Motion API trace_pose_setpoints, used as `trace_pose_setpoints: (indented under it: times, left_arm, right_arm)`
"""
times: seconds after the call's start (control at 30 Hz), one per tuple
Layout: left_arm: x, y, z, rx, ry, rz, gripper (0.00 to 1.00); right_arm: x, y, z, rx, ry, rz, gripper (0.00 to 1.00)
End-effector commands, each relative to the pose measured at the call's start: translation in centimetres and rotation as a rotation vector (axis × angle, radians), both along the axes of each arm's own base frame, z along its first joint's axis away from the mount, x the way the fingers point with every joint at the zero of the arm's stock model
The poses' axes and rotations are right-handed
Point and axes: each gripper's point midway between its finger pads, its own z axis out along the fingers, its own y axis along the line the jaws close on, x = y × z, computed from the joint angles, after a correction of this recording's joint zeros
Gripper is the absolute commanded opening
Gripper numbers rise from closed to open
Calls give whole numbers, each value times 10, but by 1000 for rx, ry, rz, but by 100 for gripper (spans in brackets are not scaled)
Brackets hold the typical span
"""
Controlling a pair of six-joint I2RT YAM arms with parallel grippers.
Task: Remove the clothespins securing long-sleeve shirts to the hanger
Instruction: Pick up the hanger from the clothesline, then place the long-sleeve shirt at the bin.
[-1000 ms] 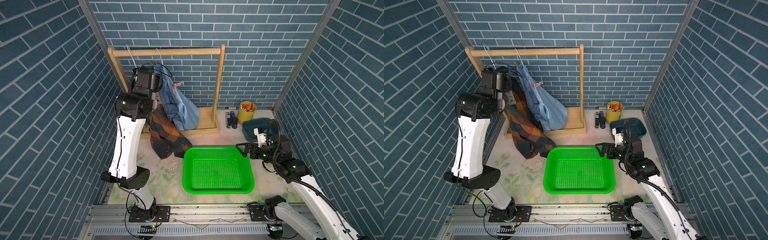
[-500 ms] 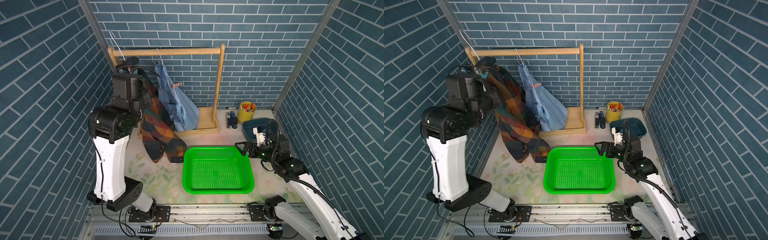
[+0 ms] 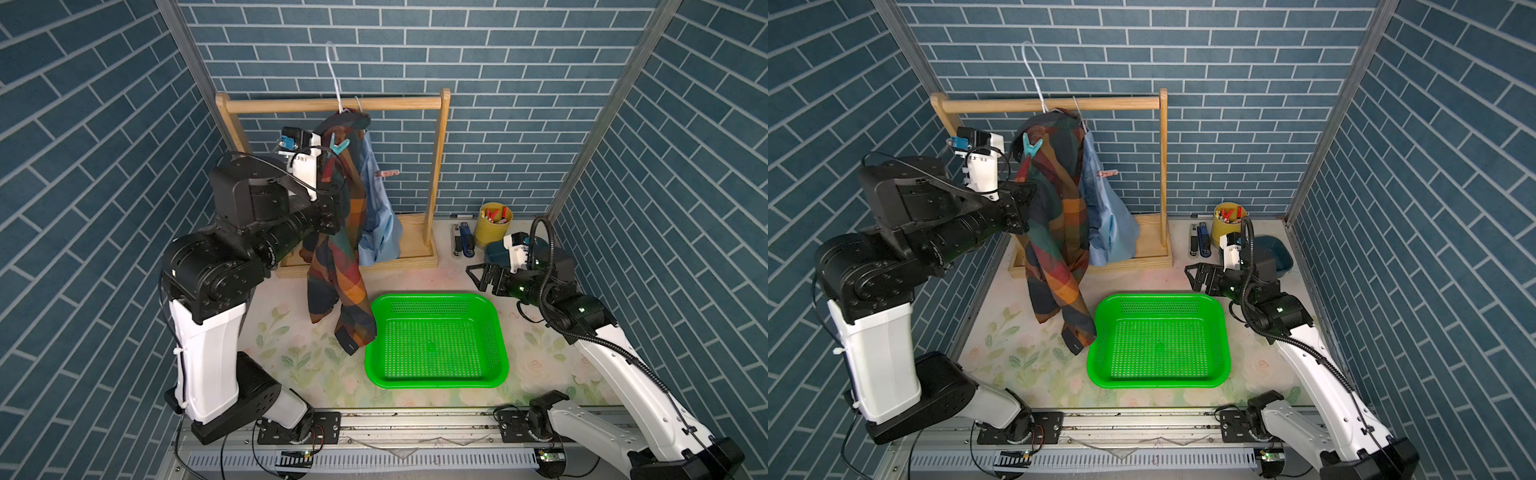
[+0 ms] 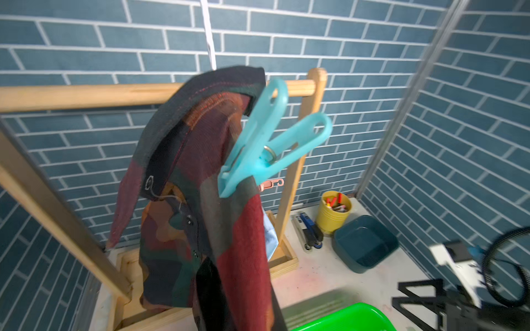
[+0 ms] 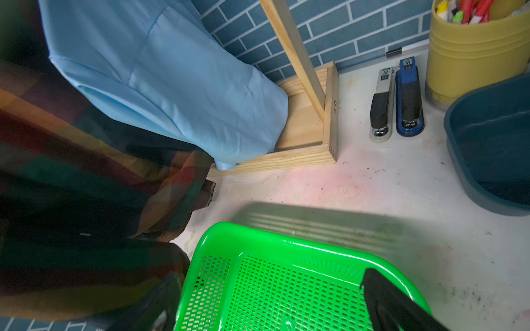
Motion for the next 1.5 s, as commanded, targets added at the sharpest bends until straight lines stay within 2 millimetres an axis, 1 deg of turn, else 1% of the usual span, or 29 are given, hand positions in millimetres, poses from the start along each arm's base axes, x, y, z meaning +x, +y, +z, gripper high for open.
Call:
trace_pose_setpoints:
  times: [0.0, 0.1, 0.2, 0.3, 0.37, 0.4, 0.43, 0.53, 0.6, 0.67, 0.73, 0.9, 1.0, 1.13, 1.23, 1.3, 1.4, 1.47]
  left_arm:
    - [-47, -6, 65, -144, -205, -171, 0]
    - [-66, -8, 82, -221, -242, -249, 0]
    - [-77, -4, 91, -268, -255, -277, 0]
    - [-84, -3, 90, -272, -250, -298, 0]
    - [-88, -10, 88, -276, -236, -344, 0]
    - [-92, -16, 87, -279, -227, -385, 0]
    - [-96, -23, 87, -280, -221, -429, 0]
    - [-110, -43, 89, -298, -213, -573, 0]
    - [-112, -56, 91, -326, -195, -639, 0]
    - [-107, -67, 90, -345, -166, -667, 0]
    - [-107, -79, 91, -360, -152, -711, 0]
    - [-108, -105, 93, -373, -151, -784, 0]
    - [-109, -119, 97, -383, -164, -819, 0]
    - [-100, -139, 92, -375, -164, -840, 0]
    - [-93, -151, 77, -326, -141, -837, 0]
    - [-87, -155, 55, -255, -101, -814, 0]
    - [-81, -158, 18, -165, -38, -791, 0]
    - [-84, -153, 5, -151, -43, -787, 0]
  right_arm:
    - [5, 3, 11, -24, -15, -9, 99]
    - [10, 12, 18, -22, -32, 1, 99]
    - [17, 16, 20, -37, -27, -5, 99]
    - [20, 20, 21, -42, -25, -2, 99]
    - [21, 20, 22, -51, -36, -13, 99]
    - [23, 17, 22, -65, -38, -28, 99]
    - [24, 13, 22, -82, -41, -48, 99]
    - [33, -12, 20, -185, -46, -166, 99]
    - [37, -31, 11, -281, -22, -244, 99]
    - [38, -51, 4, -352, 14, -326, 99]
    - [36, -62, 1, -355, 33, -367, 99]
    - [23, -82, -4, -319, 44, -433, 99]
    - [12, -96, -12, -331, 71, -475, 99]
    - [-8, -113, -20, -350, 82, -500, 99]
    - [-21, -123, -18, -357, 70, -517, 99]
    - [-30, -129, -18, -365, 69, -526, 99]
    - [-41, -129, -22, -352, 75, -504, 99]
    - [-46, -125, -27, -332, 80, -478, 99]
